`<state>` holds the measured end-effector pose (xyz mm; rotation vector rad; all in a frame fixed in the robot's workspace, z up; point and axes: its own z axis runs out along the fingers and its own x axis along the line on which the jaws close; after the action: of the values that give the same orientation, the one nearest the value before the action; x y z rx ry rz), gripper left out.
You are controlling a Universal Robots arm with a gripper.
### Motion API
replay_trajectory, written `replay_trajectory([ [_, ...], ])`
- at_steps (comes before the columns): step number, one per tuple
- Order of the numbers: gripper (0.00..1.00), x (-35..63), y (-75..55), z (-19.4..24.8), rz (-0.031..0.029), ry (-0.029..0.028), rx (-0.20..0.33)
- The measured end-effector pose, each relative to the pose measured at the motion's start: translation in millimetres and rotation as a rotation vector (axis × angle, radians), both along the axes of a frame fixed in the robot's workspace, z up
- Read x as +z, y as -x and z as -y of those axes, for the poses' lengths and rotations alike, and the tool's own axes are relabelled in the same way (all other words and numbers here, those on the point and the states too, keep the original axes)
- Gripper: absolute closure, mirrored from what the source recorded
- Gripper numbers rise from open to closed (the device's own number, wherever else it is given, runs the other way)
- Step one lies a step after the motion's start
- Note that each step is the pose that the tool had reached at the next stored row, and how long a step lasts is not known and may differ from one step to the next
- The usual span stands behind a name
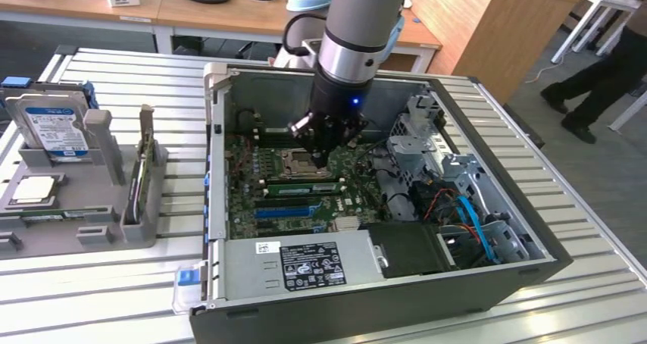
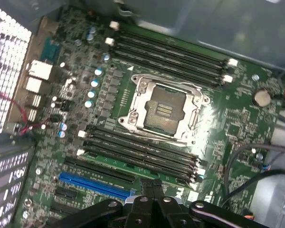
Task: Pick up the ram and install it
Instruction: 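Press down the ram until it locks into place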
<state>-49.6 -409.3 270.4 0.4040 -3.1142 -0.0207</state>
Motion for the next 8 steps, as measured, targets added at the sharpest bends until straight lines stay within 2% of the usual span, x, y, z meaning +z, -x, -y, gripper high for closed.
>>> replay_trajectory([
  [8, 0.89, -0.1, 0.0, 0.0, 0.0, 0.0, -0.13],
])
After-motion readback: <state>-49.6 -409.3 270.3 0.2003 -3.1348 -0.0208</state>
